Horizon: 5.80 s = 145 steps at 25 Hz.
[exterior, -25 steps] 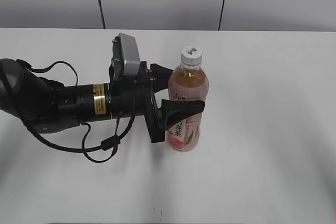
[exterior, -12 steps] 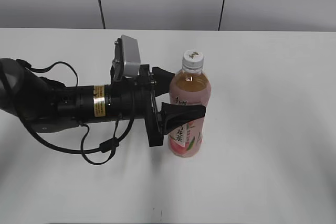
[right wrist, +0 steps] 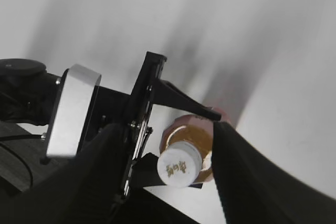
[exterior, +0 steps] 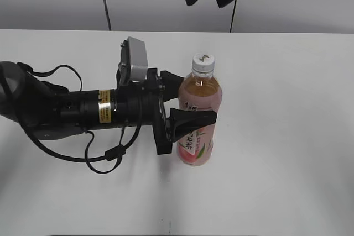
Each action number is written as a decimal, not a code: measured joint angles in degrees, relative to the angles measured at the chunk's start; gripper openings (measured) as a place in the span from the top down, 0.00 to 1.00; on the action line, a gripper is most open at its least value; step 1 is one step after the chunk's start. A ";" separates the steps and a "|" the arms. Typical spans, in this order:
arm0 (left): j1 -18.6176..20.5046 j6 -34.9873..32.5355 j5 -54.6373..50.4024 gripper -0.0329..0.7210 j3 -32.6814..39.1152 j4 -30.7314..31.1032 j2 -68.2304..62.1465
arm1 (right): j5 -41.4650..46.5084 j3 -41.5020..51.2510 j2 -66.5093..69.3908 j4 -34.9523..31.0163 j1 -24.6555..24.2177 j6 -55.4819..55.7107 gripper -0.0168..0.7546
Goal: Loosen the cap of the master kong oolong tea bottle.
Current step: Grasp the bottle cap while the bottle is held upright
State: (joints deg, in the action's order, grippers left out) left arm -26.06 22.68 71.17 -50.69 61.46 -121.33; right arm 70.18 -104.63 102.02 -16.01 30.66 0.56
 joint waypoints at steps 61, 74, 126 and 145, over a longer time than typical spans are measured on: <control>-0.05 0.06 0.00 0.34 0.00 -1.05 0.00 | -0.07 10.08 1.89 3.73 3.67 -1.74 0.44; -0.05 0.21 -0.06 0.34 0.00 -1.05 0.00 | -0.07 8.79 1.93 3.93 3.67 -1.74 0.47; -0.05 0.21 -0.06 0.34 0.00 -1.05 0.00 | -0.07 10.60 1.93 2.73 3.67 -2.76 0.59; -0.05 0.47 -0.01 0.34 0.00 -1.53 0.00 | 0.62 8.87 2.42 3.10 3.67 -16.64 0.61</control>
State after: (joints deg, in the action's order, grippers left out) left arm -26.11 23.15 71.16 -50.69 59.93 -121.33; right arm 70.80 -95.76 104.44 -12.91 34.34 -16.08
